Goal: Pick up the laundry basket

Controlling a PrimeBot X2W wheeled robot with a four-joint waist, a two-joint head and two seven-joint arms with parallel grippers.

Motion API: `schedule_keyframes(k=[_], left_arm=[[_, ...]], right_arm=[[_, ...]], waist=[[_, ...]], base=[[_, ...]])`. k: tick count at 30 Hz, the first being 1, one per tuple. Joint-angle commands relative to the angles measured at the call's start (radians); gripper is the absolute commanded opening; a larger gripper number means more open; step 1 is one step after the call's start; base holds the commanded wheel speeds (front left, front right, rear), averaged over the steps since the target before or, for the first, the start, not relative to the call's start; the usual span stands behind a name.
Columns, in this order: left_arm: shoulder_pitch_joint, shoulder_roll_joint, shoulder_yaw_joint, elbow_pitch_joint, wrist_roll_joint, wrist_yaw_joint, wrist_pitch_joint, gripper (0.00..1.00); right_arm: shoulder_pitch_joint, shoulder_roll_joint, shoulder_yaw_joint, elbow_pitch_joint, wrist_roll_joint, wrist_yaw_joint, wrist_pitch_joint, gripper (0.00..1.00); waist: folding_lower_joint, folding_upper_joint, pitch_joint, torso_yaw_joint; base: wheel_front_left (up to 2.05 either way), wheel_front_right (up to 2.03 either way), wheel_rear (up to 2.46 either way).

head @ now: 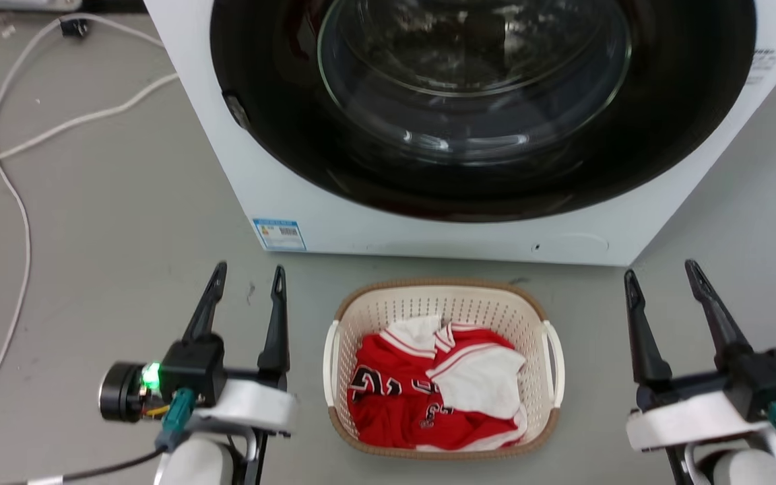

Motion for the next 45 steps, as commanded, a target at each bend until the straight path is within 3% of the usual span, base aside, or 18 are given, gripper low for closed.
schedule_keyframes(k=[1, 7, 15, 38, 45], left_arm=[[-0.033, 0.006, 0.006, 0.021, 0.009, -0.012, -0.003, 1.00], [-0.163, 0.022, 0.009, 0.166, 0.015, -0.065, -0.003, 1.00], [-0.299, 0.040, 0.003, 0.344, 0.021, -0.097, -0.002, 1.00], [-0.556, 0.040, -0.088, 0.828, 0.023, -0.126, -0.002, 1.00], [-0.614, 0.040, -0.101, 0.904, 0.019, -0.127, -0.002, 1.00]], right_arm=[[-0.033, -0.001, 0.005, 0.025, -0.010, 0.000, -0.002, 1.00], [-0.166, -0.001, 0.016, 0.153, -0.055, 0.000, -0.002, 1.00], [-0.288, -0.001, 0.021, 0.278, -0.093, 0.000, -0.002, 1.00], [-0.516, -0.001, 0.011, 0.668, -0.189, 0.000, -0.002, 1.00], [-0.575, -0.001, 0.004, 0.766, -0.195, 0.000, -0.002, 1.00]], waist=[[0.0000, 0.0000, 0.058, -0.002], [0.0000, 0.0000, 0.186, -0.007], [0.0000, 0.0000, 0.330, -0.018], [0.0000, 0.0000, 0.578, -0.033], [0.0000, 0.0000, 0.635, -0.034]], base=[[0.00, 0.00, 0.00], [0.00, 0.00, 0.00], [0.00, 0.00, 0.00], [0.00, 0.00, 0.00], [0.00, 0.00, 0.00]])
